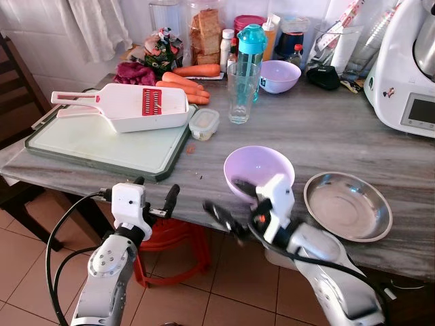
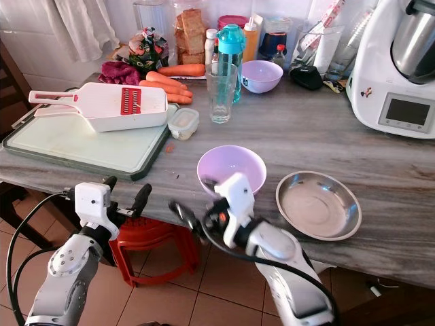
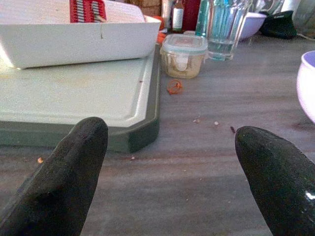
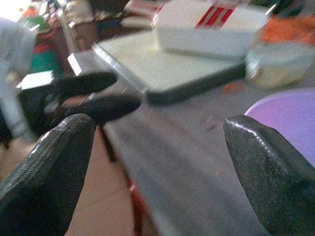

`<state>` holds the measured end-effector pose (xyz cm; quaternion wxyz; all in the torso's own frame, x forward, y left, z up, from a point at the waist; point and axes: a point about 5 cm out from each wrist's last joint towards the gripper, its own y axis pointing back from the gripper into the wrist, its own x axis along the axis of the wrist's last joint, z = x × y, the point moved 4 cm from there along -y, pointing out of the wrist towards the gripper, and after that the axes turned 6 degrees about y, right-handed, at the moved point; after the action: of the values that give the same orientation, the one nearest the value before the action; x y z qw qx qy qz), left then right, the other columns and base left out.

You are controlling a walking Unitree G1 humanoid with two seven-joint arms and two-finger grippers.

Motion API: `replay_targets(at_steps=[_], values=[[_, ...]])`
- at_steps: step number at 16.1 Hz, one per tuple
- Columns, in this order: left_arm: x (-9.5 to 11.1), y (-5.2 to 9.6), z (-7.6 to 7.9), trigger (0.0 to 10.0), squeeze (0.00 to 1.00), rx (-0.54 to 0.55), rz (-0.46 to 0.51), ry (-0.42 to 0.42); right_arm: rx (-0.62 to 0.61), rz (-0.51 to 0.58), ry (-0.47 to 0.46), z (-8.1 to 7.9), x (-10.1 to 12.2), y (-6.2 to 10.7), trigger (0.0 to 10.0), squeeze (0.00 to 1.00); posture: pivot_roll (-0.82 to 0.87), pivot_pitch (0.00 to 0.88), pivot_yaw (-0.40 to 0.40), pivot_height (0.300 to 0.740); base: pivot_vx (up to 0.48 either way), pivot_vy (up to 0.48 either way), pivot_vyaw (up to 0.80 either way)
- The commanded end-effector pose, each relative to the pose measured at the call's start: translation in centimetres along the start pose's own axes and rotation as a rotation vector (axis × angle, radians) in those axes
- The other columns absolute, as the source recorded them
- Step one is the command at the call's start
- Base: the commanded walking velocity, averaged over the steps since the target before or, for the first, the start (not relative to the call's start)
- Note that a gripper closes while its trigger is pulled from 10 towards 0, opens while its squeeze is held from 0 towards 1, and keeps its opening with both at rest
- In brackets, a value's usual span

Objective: Setting the table

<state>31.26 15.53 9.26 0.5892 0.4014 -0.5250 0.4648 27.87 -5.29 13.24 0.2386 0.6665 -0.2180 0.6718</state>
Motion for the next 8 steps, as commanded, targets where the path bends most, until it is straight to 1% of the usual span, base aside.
replay_targets(at_steps=[1, 3, 5, 6, 7, 8], values=[[0.3, -0.2, -0.2, 10.0, 0.00, 0.005, 0.008, -0.004, 0.056, -0.006, -0.038, -0.6, 0.0, 0.0, 10.0, 1.00, 0.03, 0.046, 0.004, 0.740, 0.000, 0.000, 0.00], [0.3, -0.2, 0.0, 10.0, 0.00, -0.008, 0.009, 0.001, 0.063, -0.015, -0.067, -0.6, -0.3, 0.0, 10.0, 1.00, 0.04, 0.045, 0.004, 0.740, 0.000, 0.000, 0.00], [0.1, 0.2, 0.7, 10.0, 0.00, -0.076, 0.002, 0.031, 0.040, -0.054, -0.086, -0.1, -1.2, 0.5, 10.0, 1.00, 0.04, 0.047, 0.004, 0.740, 0.000, 0.000, 0.00], [0.0, 0.3, 0.9, 10.0, 0.00, -0.090, 0.000, 0.040, 0.038, -0.060, -0.088, -0.1, -1.3, 0.6, 10.0, 1.00, 0.04, 0.047, 0.004, 0.740, 0.000, 0.000, 0.00], [-0.2, 0.6, 1.4, 10.0, 0.00, -0.150, -0.011, 0.074, 0.028, -0.082, -0.094, 0.1, -1.9, 1.0, 10.0, 1.00, 0.04, 0.047, 0.004, 0.740, 0.000, 0.000, 0.00], [-0.2, 0.7, 1.5, 10.0, 0.00, -0.165, -0.014, 0.088, 0.024, -0.089, -0.093, 0.2, -2.0, 1.1, 10.0, 1.00, 0.04, 0.047, 0.004, 0.740, 0.000, 0.000, 0.00]])
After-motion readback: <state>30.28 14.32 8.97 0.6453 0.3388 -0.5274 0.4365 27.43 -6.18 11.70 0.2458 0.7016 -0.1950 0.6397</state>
